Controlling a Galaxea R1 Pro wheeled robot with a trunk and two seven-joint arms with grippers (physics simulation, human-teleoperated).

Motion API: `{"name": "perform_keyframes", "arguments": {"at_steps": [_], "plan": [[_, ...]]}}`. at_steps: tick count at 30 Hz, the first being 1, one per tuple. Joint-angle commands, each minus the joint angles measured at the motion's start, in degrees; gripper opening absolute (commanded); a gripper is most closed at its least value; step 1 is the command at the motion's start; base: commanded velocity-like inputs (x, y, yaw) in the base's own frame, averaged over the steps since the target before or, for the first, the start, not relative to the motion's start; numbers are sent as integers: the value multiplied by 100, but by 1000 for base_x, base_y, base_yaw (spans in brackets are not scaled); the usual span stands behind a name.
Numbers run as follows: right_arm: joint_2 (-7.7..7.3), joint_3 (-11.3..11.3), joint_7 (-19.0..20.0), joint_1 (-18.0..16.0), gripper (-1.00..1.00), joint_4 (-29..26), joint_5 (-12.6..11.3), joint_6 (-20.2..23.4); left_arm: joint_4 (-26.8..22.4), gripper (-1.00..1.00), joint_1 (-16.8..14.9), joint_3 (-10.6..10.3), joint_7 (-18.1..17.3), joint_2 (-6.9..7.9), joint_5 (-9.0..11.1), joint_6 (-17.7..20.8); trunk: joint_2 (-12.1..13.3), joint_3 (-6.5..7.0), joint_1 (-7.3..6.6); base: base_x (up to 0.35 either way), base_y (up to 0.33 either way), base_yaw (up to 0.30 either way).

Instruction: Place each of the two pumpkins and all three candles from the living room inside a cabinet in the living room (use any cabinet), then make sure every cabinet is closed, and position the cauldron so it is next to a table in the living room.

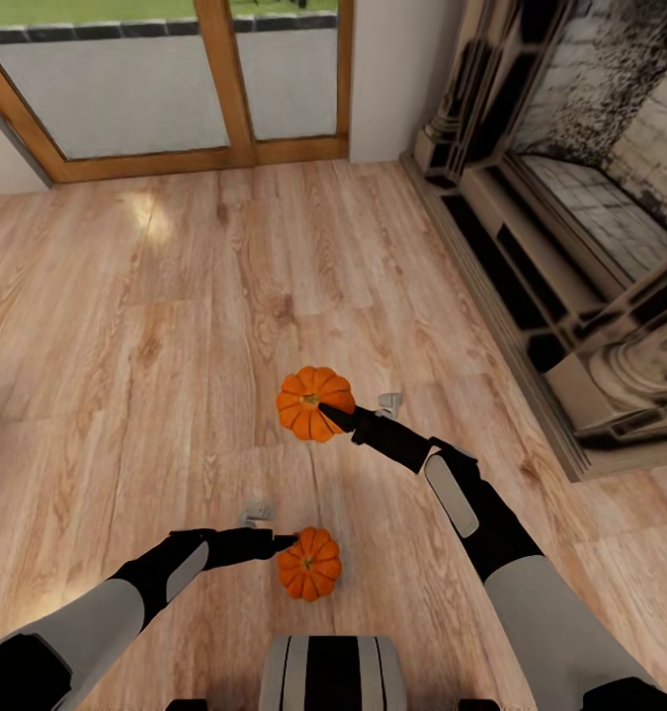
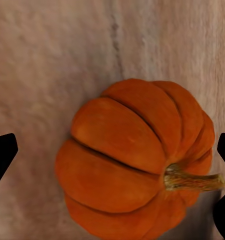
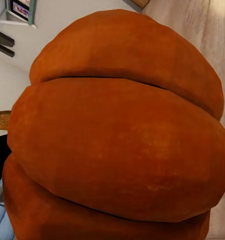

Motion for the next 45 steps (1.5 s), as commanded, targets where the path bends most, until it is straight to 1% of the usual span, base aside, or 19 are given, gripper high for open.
{"name": "perform_keyframes", "arguments": {"at_steps": [1, 15, 26, 35, 39, 40, 41, 45], "plan": [[0, -1, -5, 0, -100, -2, -14, 4, 0, 100, 0, -3, 0, 1, 1, -2, -2, -23, 2, 0, 0, 0], [0, -1, 3, 0, -100, -2, -10, 4, -55, 100, 0, -35, -62, 16, -8, -12, -20, -333, 38, 0, 0, 0], [1, -1, -5, 0, -100, -2, -9, 4, -73, 100, 0, -26, -51, 27, -8, -8, -20, -333, 38, 0, 0, 0], [0, -1, 1, 0, -100, -2, -9, 4, -35, 100, 0, -22, -2, -9, -10, 2, -32, -532, 61, 0, 0, 0], [2, -1, -4, 0, -100, -2, -9, 4, -41, 100, 0, -12, -1, -5, -9, 2, -32, -532, 61, 0, 0, 0], [0, -1, -32, -34, -100, -16, -4, 5, -25, 100, 30, 2, -76, -27, 104, 72, -32, -532, 60, 0, 0, 0], [0, -1, -38, -39, -100, -9, -8, 6, 0, 100, 62, 1, -56, -28, 116, 107, -32, -532, 60, 0, 0, 0], [18, 10, -46, -42, -100, 0, 29, 7, 24, 100, 136, 0, -57, -25, 410, 123, -32, -532, 60, 0, 0, 0]]}}
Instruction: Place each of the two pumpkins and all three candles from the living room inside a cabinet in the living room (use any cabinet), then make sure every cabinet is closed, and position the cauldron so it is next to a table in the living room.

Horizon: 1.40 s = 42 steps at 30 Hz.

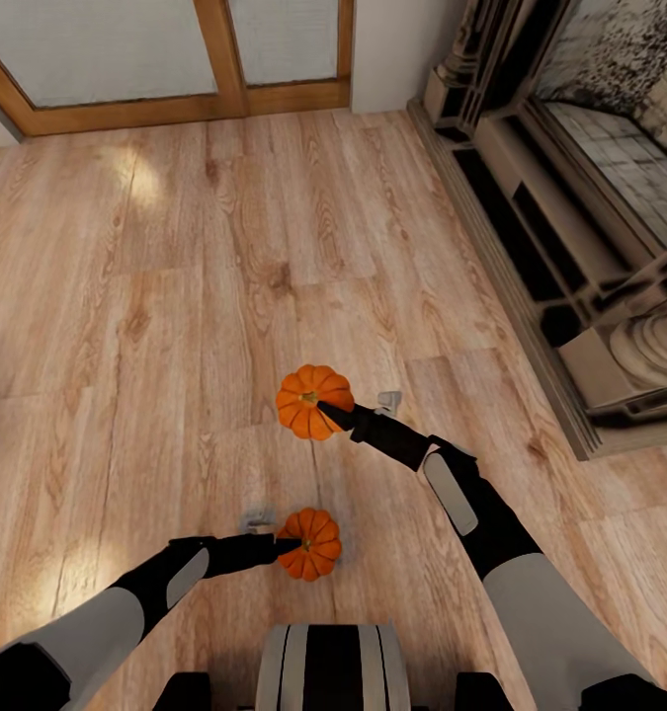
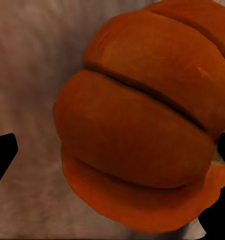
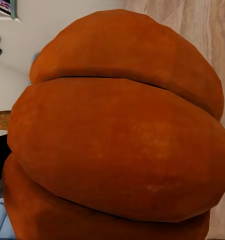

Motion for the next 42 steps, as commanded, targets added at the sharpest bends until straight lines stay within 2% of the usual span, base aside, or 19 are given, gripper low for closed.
{"name": "perform_keyframes", "arguments": {"at_steps": [1, 7, 16, 21, 22, 29, 30, 39, 42], "plan": [[7, 2, -9, -1, -100, -2, 3, -1, 20, 100, 11, -18, 21, 0, -25, -28, 0, 0, 1, 0, 0, 0], [15, -2, -12, -2, -100, -3, 18, -2, 28, 100, 27, -18, 23, -1, 107, -21, 0, 35, 1, 0, 0, -112], [17, -3, -4, -1, -100, -5, 18, -2, 20, 100, 33, -18, 14, -1, -170, -21, 0, 101, 1, 0, 0, -200], [15, -3, -3, 1, -100, -5, 18, -2, 19, 100, 32, -18, 14, -1, -177, -21, 0, 138, 1, 0, 0, -205], [16, -3, -3, 1, -100, -6, 15, -2, 19, 100, 33, -18, 14, -1, -393, -21, 0, 146, 1, 0, 0, -205], [15, -3, -3, 3, -100, -4, 9, -2, 19, 100, 32, -18, 6, -1, -399, -21, 0, 197, 1, 0, 0, -205], [17, -3, -3, 4, -100, -4, 9, -2, 19, -100, 31, -18, 1, -1, -400, -21, 0, 205, 1, 0, 0, -206], [15, -3, -3, 6, -100, -8, 9, -2, -50, -100, 34, -14, -66, 36, -403, -60, 0, 226, 1, 0, 0, -67], [13, -3, -3, 6, -100, -8, 6, -2, -65, -100, 20, 2, -291, 75, -402, -64, 0, 226, 1, 0, 0, -1]]}}
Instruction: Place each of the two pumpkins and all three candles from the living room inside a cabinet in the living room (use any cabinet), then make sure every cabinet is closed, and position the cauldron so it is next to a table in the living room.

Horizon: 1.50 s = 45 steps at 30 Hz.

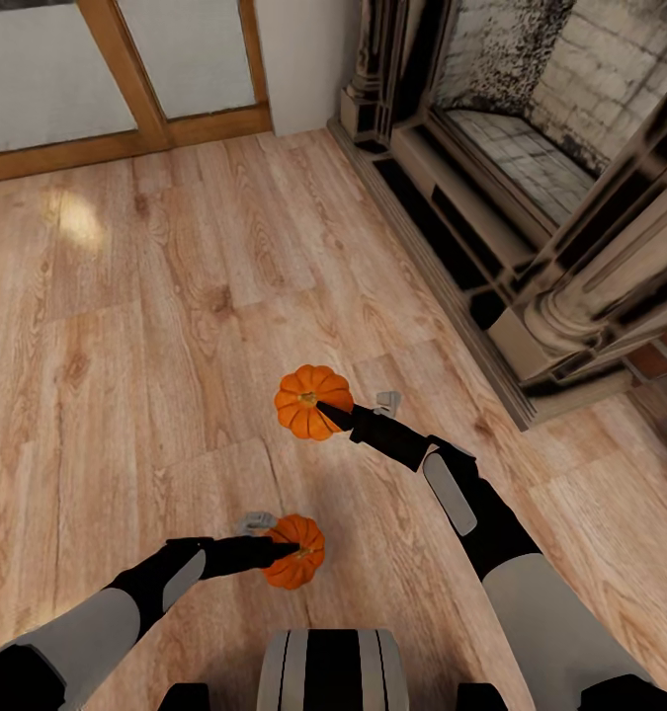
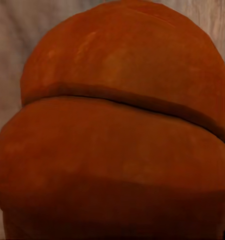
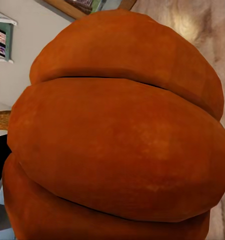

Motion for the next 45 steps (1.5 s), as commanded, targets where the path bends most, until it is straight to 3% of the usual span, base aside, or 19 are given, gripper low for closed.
{"name": "perform_keyframes", "arguments": {"at_steps": [1, 11, 14, 18, 23, 25, 30, 34, 45], "plan": [[-1, 0, -7, 0, -100, -1, -5, 1, -2, -100, -8, 0, -82, 36, -10, -6, 0, 0, 0, 0, 0, 0], [-17, -8, -7, -1, -100, -5, -25, 1, -404, -100, -48, 42, -840, 644, 34, 10, 0, 0, 0, 0, 0, 0], [-32, -18, -10, -2, -100, 0, -16, -4, -444, -100, -48, 316, -942, 697, 29, 11, 0, 0, 0, 0, 0, 0], [-43, -25, -28, 0, -100, 5, -2, -15, -447, -100, -62, 520, -1244, 740, 9, 11, 0, 0, 0, 0, 0, 0], [-47, -31, -48, 0, -100, 12, 15, -29, -586, -100, -65, 622, -1493, 1127, 38, 153, 0, 0, 0, 0, 0, 0], [-48, -31, -80, -2, -100, 12, 17, -26, -651, -100, -64, 832, -1659, 1261, 40, 266, 0, 0, 0, 0, 0, 0], [-48, -27, -264, 0, -100, 12, 25, -25, -692, -100, -57, 1274, -1948, 1430, 21, 328, 0, 0, 0, 0, 0, 0], [-22, -12, -372, 0, -100, 32, 20, -25, -696, -100, -57, 1353, -1993, 1516, 32, 330, 0, 0, 0, 0, 0, 0], [-37, -17, -367, 16, -100, 65, 26, -42, -717, -100, -49, 1347, -1979, 1490, -4, 338, 0, 0, 0, 0, 0, 0]]}}
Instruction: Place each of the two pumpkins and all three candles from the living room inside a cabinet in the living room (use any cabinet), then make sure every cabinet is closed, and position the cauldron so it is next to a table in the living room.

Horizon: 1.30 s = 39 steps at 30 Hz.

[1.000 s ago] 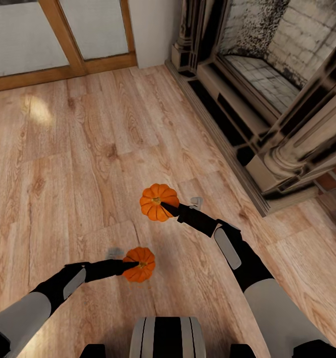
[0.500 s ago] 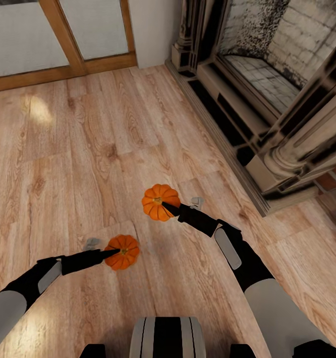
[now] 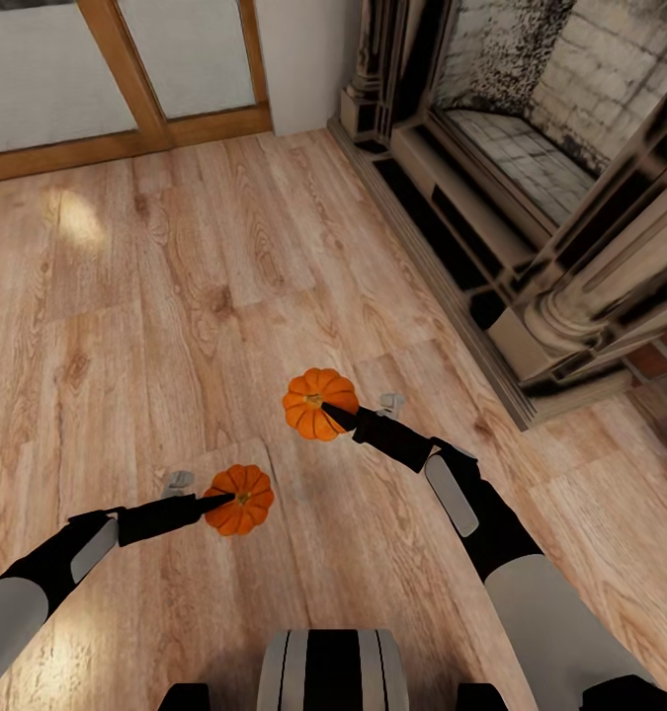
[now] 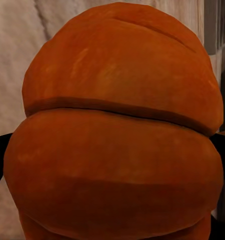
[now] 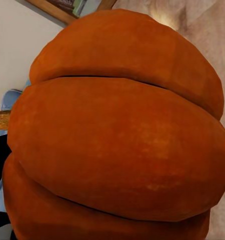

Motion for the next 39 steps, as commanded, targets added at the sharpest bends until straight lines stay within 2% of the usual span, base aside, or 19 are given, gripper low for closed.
{"name": "perform_keyframes", "arguments": {"at_steps": [1, 5, 9, 13, 14, 15, 17, 18, 20, 23, 26, 30, 32, 34, 39], "plan": [[-1, 0, -7, 1, -100, -1, -6, 1, 1, -100, 1, 0, -1, 6, -2, 2, 0, 0, 0, 0, 0, 0], [8, 1, -13, 2, -100, -22, -4, -3, 2, -100, 1, 2, 9, 8, -5, 12, 3, 44, -5, 0, 0, 0], [30, 8, -340, 17, -100, -22, 2, -22, 3, -100, -9, 5, 23, -23, 3, 30, 8, 133, -16, 0, 0, 0], [-5, 1, -419, 19, -100, -36, 1, -25, -26, -100, -199, 24, 14, 11, 26, 174, 13, 222, -26, 0, 0, 0], [-7, 0, -423, 19, -100, -39, 3, -25, -32, -100, -237, 60, 13, 23, 27, 301, 15, 244, -28, 0, 0, 0], [-10, 1, -433, 19, -100, -39, 6, -20, -102, -100, -315, 333, 8, 51, 20, 666, 16, 266, -31, 0, 0, 0], [-11, 1, -432, 19, -100, -39, 4, -20, -264, -100, -333, 514, 4, 62, 9, 761, 19, 310, -36, 0, 0, 0], [-11, 0, -431, 19, -100, -33, 2, -22, -322, -100, -336, 554, 3, 70, 7, 793, 20, 332, -39, 0, 0, 0], [-6, 0, -412, 19, -100, -30, -11, -27, -427, -100, -341, 620, 3, 138, 5, 1190, 23, 377, -44, 0, 0, 0], [-3, 0, -434, 31, -100, 50, -13, -26, -656, -100, -354, 632, 8, 145, 10, 1253, 27, 443, -52, 0, 0, 0], [-19, 0, -404, 59, -100, 76, -21, 1, -924, -100, -359, 627, 26, 84, 12, 1285, 31, 510, -59, 0, 0, 0], [-100, 0, -388, 113, -100, 92, -42, 17, -959, -100, -429, 663, 23, 107, 24, 1293, 36, 598, -70, 0, 0, 0], [-145, 0, -385, 160, -100, 95, -45, 23, -939, -100, -495, 819, 28, 113, 24, 1302, 39, 643, -75, 0, 0, 0], [-173, 1, -385, 190, -100, 91, -41, 26, -948, -100, -560, 1092, 34, 108, 16, 1312, 41, 687, -80, 0, 0, 0], [-205, 9, -354, 278, -100, 46, -35, 27, -924, -100, -594, 1320, 28, 187, 30, 1451, 48, 798, -93, 0, 0, 0]]}}
